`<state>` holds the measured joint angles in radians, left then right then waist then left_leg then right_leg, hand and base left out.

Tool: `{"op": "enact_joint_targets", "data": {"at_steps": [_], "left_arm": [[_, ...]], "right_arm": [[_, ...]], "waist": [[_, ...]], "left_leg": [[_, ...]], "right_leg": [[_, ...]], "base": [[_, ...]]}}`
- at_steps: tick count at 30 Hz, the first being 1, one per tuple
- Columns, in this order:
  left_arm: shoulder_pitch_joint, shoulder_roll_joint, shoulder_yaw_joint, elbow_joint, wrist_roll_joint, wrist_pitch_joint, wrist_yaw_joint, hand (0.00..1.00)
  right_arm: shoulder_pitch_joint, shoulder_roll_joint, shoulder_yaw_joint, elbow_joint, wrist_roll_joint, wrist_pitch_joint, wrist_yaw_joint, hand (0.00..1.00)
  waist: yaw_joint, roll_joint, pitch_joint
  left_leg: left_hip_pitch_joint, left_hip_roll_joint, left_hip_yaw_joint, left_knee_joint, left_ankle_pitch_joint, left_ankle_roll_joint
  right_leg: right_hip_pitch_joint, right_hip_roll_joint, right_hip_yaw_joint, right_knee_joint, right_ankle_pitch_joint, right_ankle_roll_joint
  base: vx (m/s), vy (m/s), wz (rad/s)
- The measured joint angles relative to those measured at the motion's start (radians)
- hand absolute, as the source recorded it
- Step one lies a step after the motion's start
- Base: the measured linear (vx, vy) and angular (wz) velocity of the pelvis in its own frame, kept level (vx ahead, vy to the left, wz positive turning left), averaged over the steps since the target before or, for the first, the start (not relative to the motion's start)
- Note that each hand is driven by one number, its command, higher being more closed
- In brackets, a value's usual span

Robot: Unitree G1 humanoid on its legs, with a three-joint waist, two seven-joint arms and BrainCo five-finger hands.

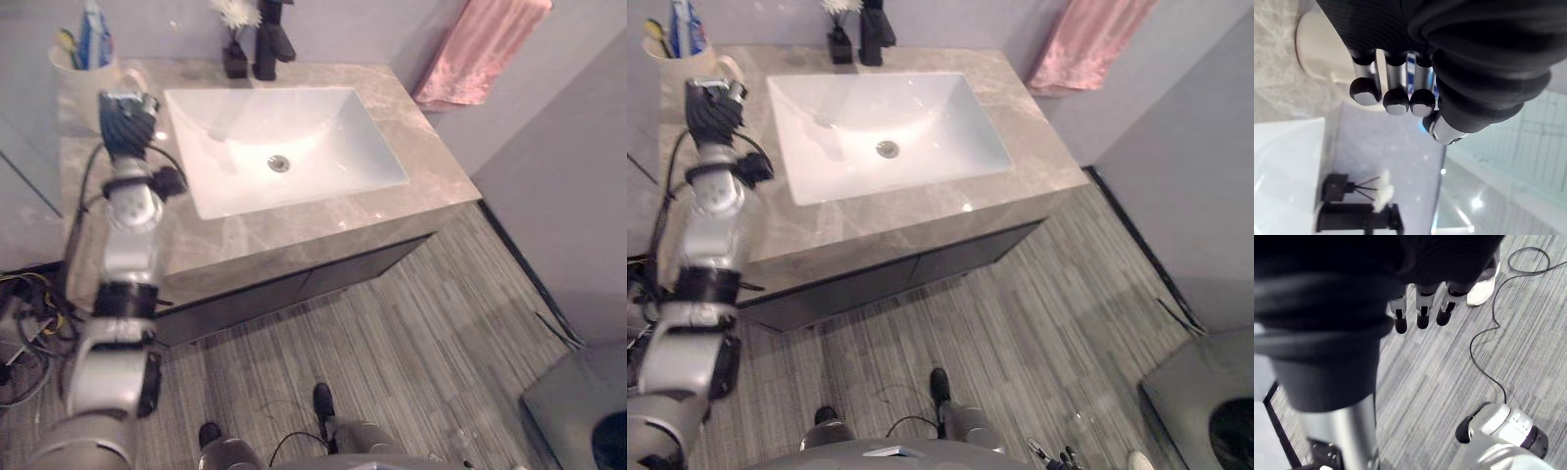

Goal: Organize washtable

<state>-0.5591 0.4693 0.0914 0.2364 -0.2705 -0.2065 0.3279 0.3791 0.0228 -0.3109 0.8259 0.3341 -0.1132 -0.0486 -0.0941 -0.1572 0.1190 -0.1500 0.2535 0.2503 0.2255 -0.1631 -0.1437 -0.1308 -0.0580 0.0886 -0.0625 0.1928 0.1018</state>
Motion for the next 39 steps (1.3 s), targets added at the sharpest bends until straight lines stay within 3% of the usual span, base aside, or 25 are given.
{"op": "enact_joint_targets", "data": {"at_steps": [2,4,6,9,11,15,19,22,27,31,34,35,36,39], "left_arm": [[0.143,-0.107,0.013,-0.136,-0.007,-0.013,0.007,1.00],[0.282,-0.206,-0.008,-0.254,-0.007,-0.021,0.005,1.00],[0.359,-0.242,-0.032,-0.340,-0.006,-0.029,-0.011,1.00],[0.443,-0.253,-0.052,-0.471,0.007,-0.051,-0.047,1.00],[0.521,-0.272,-0.050,-0.553,0.015,-0.076,-0.073,1.00],[0.611,-0.273,-0.013,-0.637,0.030,-0.087,-0.103,1.00],[0.724,-0.289,0.112,-0.658,0.062,-0.111,-0.110,1.00],[0.795,-0.327,0.210,-0.528,0.063,-0.114,-0.105,1.00],[0.871,-0.377,0.334,-0.152,0.087,-0.059,-0.061,1.00],[0.877,-0.418,0.376,0.173,0.102,-0.001,-0.033,1.00],[0.868,-0.435,0.382,0.546,0.100,0.054,-0.056,1.00],[0.868,-0.435,0.382,0.601,0.100,0.066,-0.065,1.00],[0.868,-0.436,0.382,0.669,0.099,0.080,-0.077,0.00],[0.868,-0.437,0.381,0.820,0.088,0.120,-0.141,0.00]], "right_arm": [[0.000,0.008,0.000,0.003,0.000,0.000,0.000,0.00],[-0.001,0.012,-0.002,0.006,0.000,0.000,0.000,0.00],[-0.001,0.015,-0.003,0.009,-0.001,0.000,0.000,0.00],[-0.002,0.021,-0.006,0.020,-0.001,0.000,0.000,0.00],[-0.004,0.009,-0.017,0.050,0.000,-0.002,0.000,0.00],[-0.009,-0.013,-0.023,0.084,0.000,-0.007,-0.001,0.00],[-0.022,-0.011,-0.052,0.148,0.000,-0.007,-0.002,0.00],[-0.035,-0.011,-0.077,0.166,0.000,-0.006,-0.017,0.00],[-0.051,-0.012,-0.086,0.164,0.000,-0.006,-0.022,0.00],[-0.055,-0.012,-0.083,0.157,0.000,-0.006,-0.033,0.00],[-0.081,-0.011,-0.083,0.168,-0.001,0.000,-0.042,0.00],[-0.086,-0.012,-0.084,0.170,-0.002,0.004,-0.043,0.00],[-0.096,-0.012,-0.084,0.179,-0.002,0.007,-0.045,0.00],[-0.127,-0.012,-0.088,0.241,-0.003,0.014,-0.051,0.00]], "waist": [[0.014,0.008,-0.022],[0.046,0.048,-0.039],[0.055,0.065,-0.048],[0.077,0.067,-0.076],[0.081,0.093,-0.107],[0.111,0.112,-0.130],[0.120,0.107,-0.137],[0.137,0.102,-0.142],[0.159,0.106,-0.148],[0.156,0.101,-0.155],[0.141,0.101,-0.154],[0.135,0.101,-0.155],[0.130,0.100,-0.154],[0.127,0.099,-0.153]], "left_leg": [[0.022,-0.025,-0.024,-0.038,0.025,-0.003],[0.035,-0.026,-0.052,-0.080,0.053,-0.007],[0.055,-0.036,-0.080,-0.123,0.080,-0.010],[0.080,-0.060,-0.110,-0.188,0.104,-0.018],[0.105,-0.060,-0.140,-0.248,0.143,-0.018],[0.122,-0.060,-0.154,-0.281,0.176,-0.020],[0.104,-0.070,-0.211,-0.276,0.179,-0.016],[0.095,-0.085,-0.246,-0.277,0.194,-0.009],[0.135,-0.100,-0.260,-0.291,0.200,-0.002],[0.173,-0.111,-0.270,-0.318,0.203,0.009],[0.174,-0.124,-0.275,-0.328,0.203,0.009],[0.175,-0.126,-0.276,-0.328,0.203,0.009],[0.176,-0.129,-0.279,-0.328,0.203,0.009],[0.196,-0.132,-0.278,-0.325,0.209,0.011]], "right_leg": [[0.019,-0.019,-0.027,0.004,-0.047,-0.001],[0.031,-0.018,-0.055,0.010,-0.062,-0.009],[0.049,-0.019,-0.085,0.014,-0.085,-0.008],[0.075,-0.039,-0.111,0.027,-0.168,-0.001],[0.081,-0.034,-0.148,0.053,-0.197,-0.003],[0.093,-0.032,-0.169,0.052,-0.201,-0.002],[0.117,-0.042,-0.231,0.051,-0.214,0.004],[0.127,-0.056,-0.271,0.050,-0.217,0.005],[0.171,-0.072,-0.297,0.052,-0.226,0.006],[0.194,-0.089,-0.321,0.082,-0.265,0.010],[0.191,-0.102,-0.324,0.091,-0.278,0.020],[0.191,-0.104,-0.324,0.090,-0.278,0.020],[0.191,-0.106,-0.324,0.089,-0.277,0.021],[0.213,-0.109,-0.323,0.087,-0.265,0.029]], "base": [[0.08,-0.052,0.47],[0.07,-0.039,0.38],[0.04,-0.069,0.51],[0.03,-0.073,0.46],[0.03,-0.064,0.44],[0.04,-0.023,0.22],[0.01,0.000,0.41],[0.01,0.022,0.39],[-0.01,0.023,0.15],[-0.04,0.027,0.13],[-0.03,0.037,0.07],[0.01,0.025,0.05],[0.02,0.017,0.03],[0.05,-0.005,0.01]]}}
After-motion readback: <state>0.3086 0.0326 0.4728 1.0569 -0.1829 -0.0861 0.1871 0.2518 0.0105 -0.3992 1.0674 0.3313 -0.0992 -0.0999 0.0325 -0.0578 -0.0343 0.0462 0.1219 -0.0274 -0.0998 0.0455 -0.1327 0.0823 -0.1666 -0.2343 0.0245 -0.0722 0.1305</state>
